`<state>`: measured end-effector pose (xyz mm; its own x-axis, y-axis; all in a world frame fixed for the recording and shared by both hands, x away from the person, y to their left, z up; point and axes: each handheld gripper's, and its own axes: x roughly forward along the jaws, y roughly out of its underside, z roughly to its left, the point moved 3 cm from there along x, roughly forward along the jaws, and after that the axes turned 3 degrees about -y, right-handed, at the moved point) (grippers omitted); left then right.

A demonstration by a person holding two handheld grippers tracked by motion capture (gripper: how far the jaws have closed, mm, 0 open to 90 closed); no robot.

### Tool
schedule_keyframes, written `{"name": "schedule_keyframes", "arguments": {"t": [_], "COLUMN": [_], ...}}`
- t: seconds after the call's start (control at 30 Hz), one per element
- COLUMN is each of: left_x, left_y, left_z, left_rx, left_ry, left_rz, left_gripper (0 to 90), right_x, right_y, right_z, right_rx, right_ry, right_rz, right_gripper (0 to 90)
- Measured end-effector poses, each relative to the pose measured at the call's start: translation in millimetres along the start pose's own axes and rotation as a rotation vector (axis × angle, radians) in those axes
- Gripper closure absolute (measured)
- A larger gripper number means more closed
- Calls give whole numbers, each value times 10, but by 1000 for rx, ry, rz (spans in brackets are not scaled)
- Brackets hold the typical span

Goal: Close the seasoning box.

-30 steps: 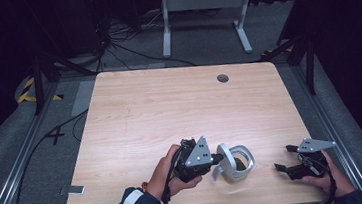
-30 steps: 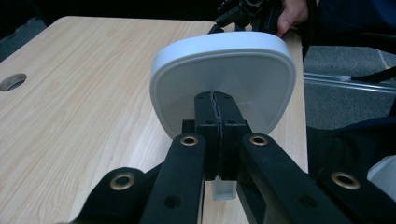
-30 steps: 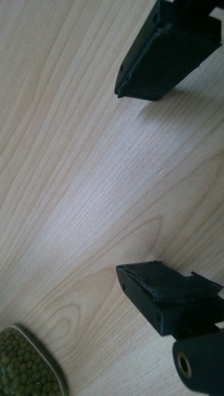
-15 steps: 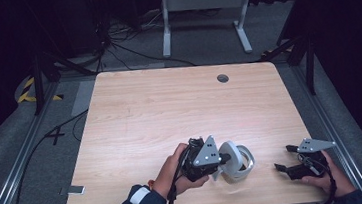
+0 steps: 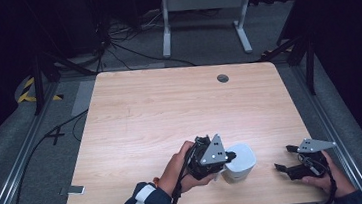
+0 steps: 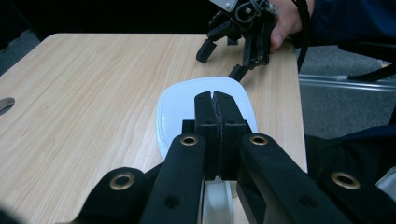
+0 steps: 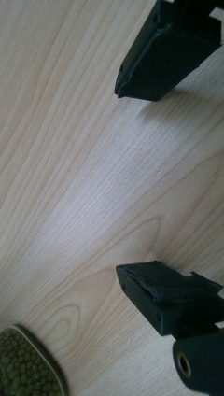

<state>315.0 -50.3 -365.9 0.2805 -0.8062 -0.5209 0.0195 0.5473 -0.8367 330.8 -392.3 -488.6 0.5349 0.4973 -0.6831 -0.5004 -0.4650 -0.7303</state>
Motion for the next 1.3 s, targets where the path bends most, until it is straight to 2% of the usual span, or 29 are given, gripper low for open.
{"name": "schedule_keyframes", "arguments": {"t": [0.1, 0.13, 0.43, 0.77, 0.93, 1.07, 1.13, 1.3], "left_x": [-40, -63, -333, -609, -727, -861, -928, -1068], "left_y": [19, 39, 336, 814, 1155, 1479, 1629, 1967], "left_z": [26, 32, 251, 463, 581, 685, 725, 795], "left_rx": [14, 1, -34, -74, -103, -186, -230, -324], "left_ry": [-12, -16, -100, -196, -253, -281, -287, -340], "left_rz": [10, 14, 73, 151, 215, 234, 232, 264], "left_gripper": [900, 900, 897, 871, 834, 736, 628, 372], "right_x": [-1, -2, -1, -1, -1, -1, -1, -1], "right_y": [0, 1, 1, 1, 0, 0, 0, 1], "right_z": [0, 0, -1, 0, 0, 0, 0, 0], "right_rx": [0, 0, -1, 0, 0, 0, 0, 0], "right_ry": [1, 1, 1, 1, 1, 1, 1, 1], "right_rz": [0, 0, 0, 0, 0, 0, 0, 0], "right_gripper": [117, 117, 117, 117, 118, 117, 117, 117]}}
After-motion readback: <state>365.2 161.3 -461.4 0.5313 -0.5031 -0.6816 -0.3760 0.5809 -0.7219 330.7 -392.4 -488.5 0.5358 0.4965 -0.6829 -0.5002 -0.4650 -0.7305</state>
